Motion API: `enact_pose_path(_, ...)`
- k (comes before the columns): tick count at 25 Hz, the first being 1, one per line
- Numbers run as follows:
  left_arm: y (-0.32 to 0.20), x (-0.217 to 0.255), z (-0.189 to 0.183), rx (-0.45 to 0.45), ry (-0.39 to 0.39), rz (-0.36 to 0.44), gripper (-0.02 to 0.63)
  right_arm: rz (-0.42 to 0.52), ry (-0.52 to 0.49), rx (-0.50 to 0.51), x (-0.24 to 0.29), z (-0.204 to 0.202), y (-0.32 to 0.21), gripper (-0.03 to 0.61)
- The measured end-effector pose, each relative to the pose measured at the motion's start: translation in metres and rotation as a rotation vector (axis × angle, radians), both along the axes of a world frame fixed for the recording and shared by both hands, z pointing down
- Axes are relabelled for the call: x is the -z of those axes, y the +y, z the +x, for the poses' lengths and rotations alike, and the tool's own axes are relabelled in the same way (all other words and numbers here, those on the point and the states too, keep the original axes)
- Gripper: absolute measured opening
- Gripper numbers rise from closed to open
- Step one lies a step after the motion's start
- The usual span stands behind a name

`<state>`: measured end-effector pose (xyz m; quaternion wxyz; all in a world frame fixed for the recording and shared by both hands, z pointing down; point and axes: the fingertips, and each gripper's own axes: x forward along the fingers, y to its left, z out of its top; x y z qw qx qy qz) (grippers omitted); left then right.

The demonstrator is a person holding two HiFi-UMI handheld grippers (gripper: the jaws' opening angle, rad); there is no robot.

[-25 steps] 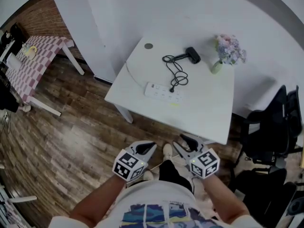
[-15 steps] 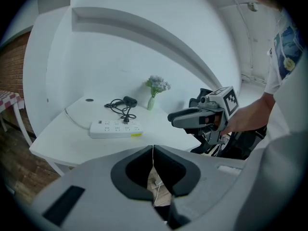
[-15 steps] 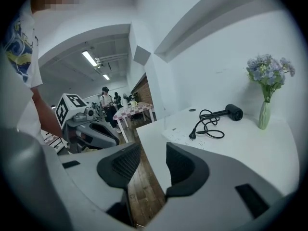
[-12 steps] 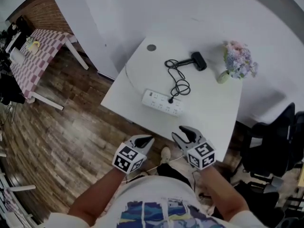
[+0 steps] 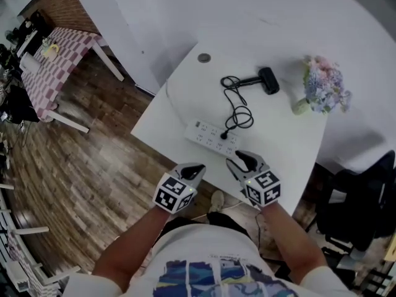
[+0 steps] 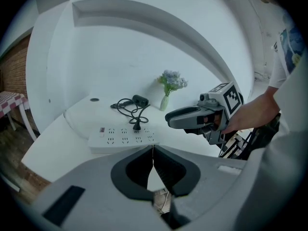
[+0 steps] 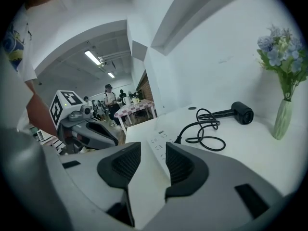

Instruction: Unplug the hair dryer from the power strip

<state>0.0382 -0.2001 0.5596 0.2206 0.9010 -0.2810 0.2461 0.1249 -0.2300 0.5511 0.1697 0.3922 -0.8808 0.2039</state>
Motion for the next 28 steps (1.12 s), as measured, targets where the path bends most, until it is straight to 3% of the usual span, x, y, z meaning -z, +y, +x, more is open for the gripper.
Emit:
enact_pose_path(11, -0.056, -0.034, 0.014, 0.046, -0.071, -0.019, 0.005, -0.053, 0.004, 0.034, -0.032, 0.007, -0.057, 0.147)
enact_pose_path(28, -0.099, -0.072, 0.023, 0.066, -0.102, -0.068, 0.003, -0.121, -0.009, 0.099, -0.066, -0.008, -0.101, 0.137)
